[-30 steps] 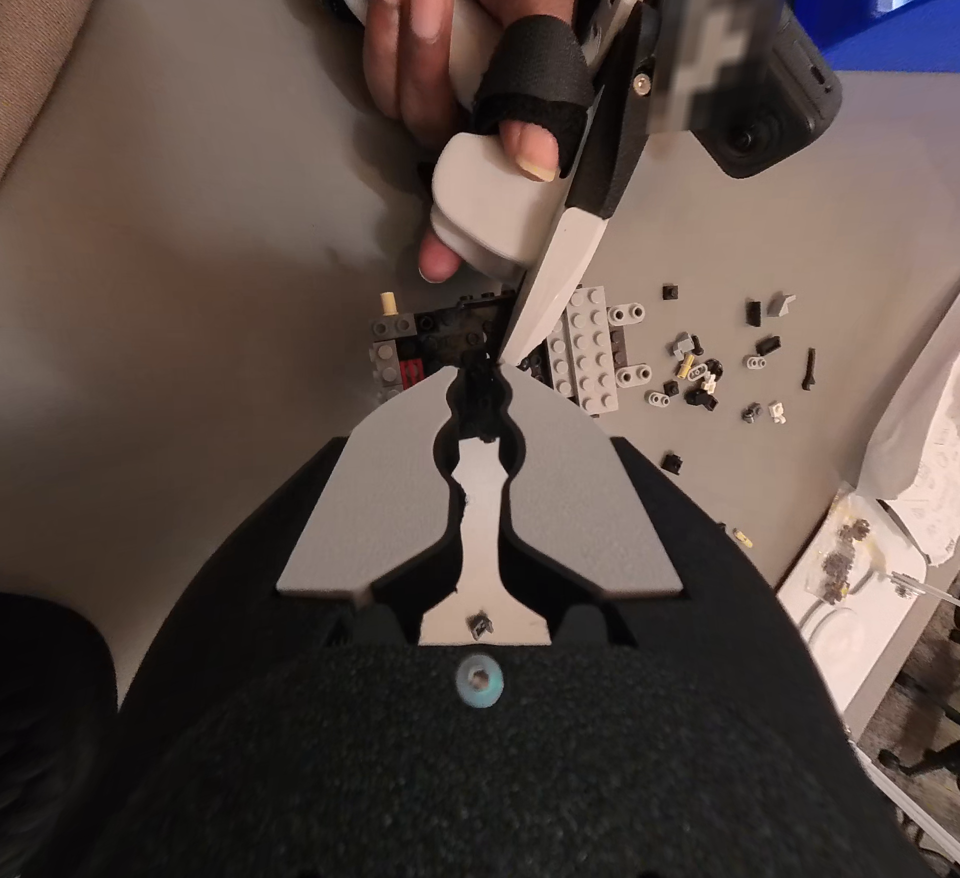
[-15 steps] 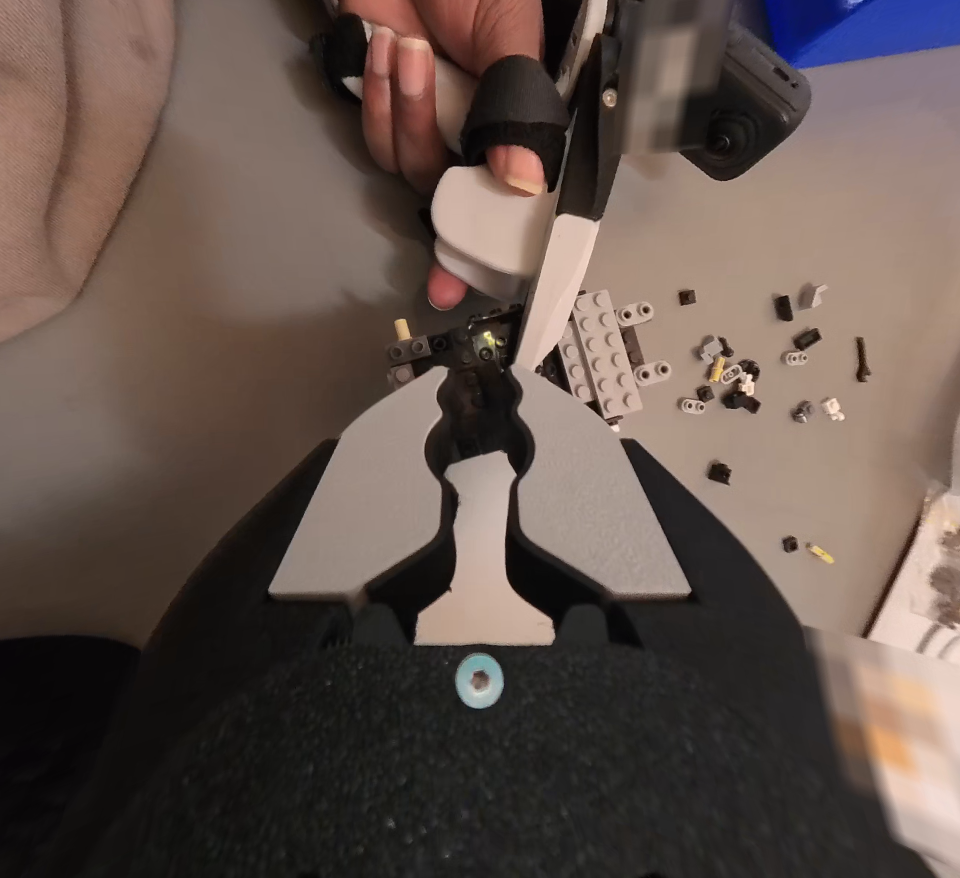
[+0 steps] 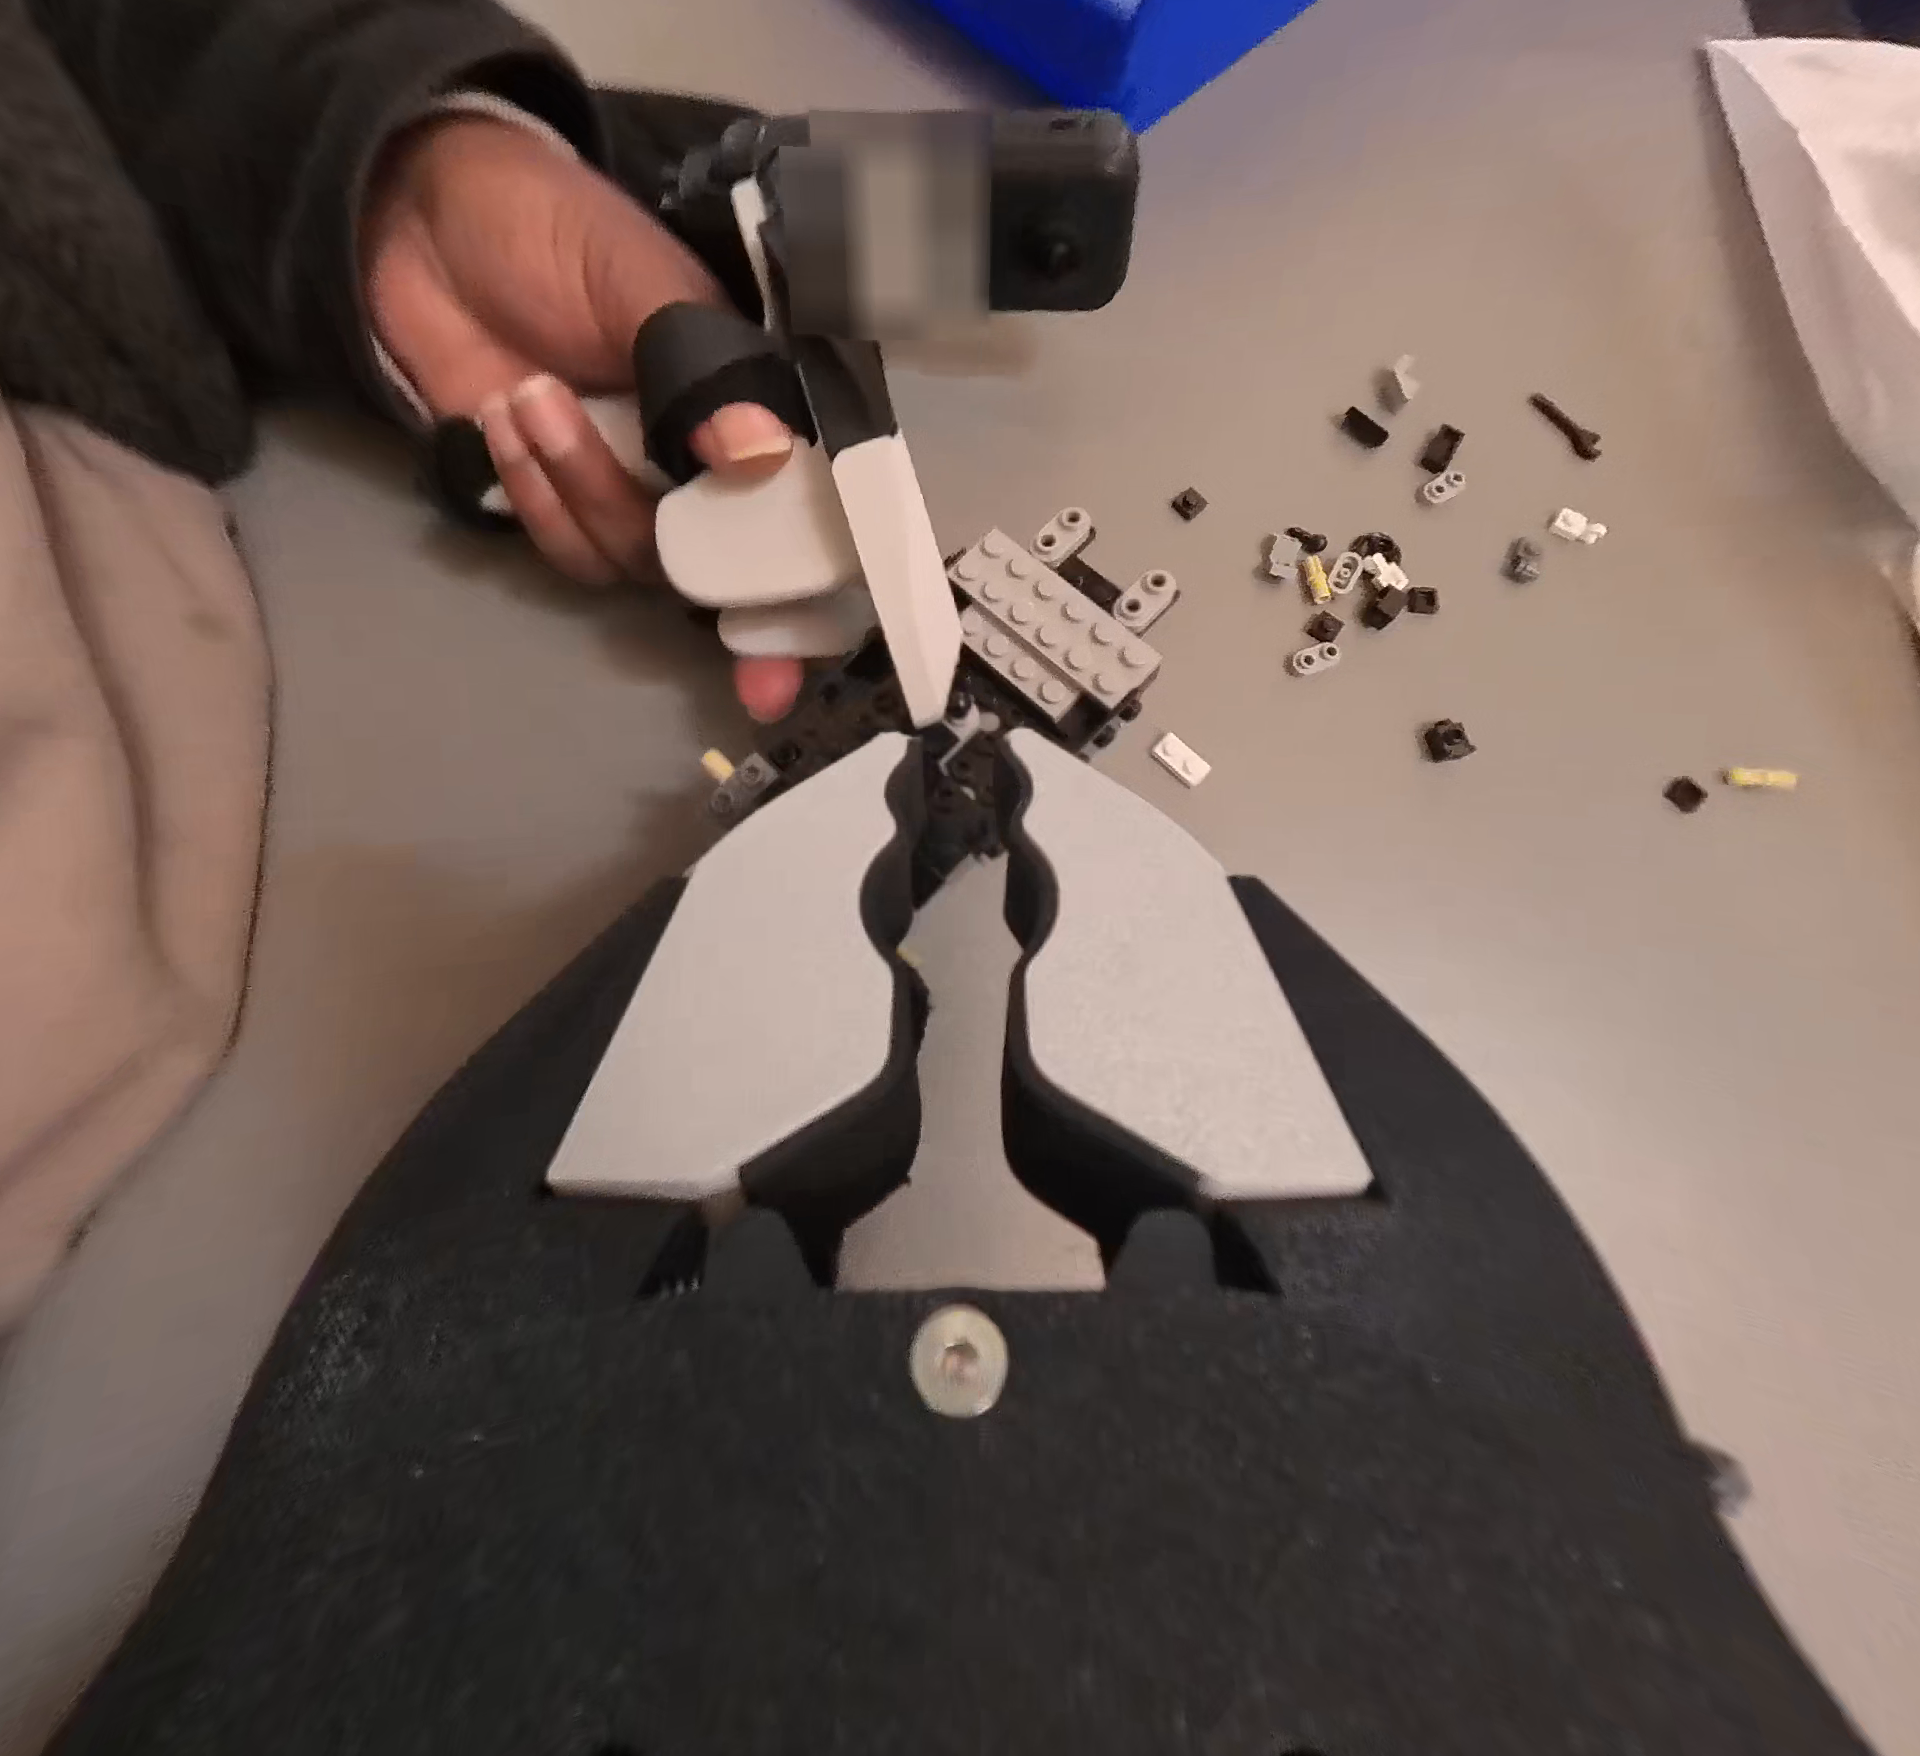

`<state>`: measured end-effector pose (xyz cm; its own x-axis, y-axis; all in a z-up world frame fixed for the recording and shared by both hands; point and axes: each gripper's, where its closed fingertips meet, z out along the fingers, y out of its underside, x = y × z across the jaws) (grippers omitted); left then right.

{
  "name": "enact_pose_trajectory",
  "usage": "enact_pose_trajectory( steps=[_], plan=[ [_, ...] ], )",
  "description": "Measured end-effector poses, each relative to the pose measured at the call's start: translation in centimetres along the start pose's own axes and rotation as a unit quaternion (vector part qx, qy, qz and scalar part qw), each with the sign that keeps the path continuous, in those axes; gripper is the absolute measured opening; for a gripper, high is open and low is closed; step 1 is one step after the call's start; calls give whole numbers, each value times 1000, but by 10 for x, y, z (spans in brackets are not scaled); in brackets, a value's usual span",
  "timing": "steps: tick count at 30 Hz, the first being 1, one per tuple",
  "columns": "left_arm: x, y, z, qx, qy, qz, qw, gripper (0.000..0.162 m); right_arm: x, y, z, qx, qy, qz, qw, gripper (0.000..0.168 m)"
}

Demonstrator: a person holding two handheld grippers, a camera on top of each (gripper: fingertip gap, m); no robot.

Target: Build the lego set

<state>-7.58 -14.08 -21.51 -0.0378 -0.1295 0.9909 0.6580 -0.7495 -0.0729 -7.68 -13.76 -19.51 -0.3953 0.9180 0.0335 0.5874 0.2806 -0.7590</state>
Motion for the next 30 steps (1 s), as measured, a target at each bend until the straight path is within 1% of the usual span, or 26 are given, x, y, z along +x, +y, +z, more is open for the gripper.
enact_pose_trajectory(
  steps=[1,3,6,9,13,19,24,30],
  plan=[
    [0,0,0,0,-1,1,1000,11,0,1,2,6,15,9,1000,11],
    [0,0,0,0,-2,2,1000,11,-1,6,5,9,38,16,999,12],
    [-1,0,0,2,-3,4,1000,11,-5,8,11,19,53,56,997,15],
    [0,-1,0,5,-5,11,1000,12,-1,8,12,16,108,72,991,15],
    [2,-2,0,11,-6,24,1000,12,-3,6,10,16,160,93,983,15],
    [3,0,3,8,-10,36,999,12,-5,8,7,41,176,133,975,15],
    [1,-2,6,14,-17,37,999,14,-2,10,1,52,187,143,971,14],
    [-1,-3,16,15,-28,47,998,12,4,15,-4,55,196,148,968,14]
  ],
)
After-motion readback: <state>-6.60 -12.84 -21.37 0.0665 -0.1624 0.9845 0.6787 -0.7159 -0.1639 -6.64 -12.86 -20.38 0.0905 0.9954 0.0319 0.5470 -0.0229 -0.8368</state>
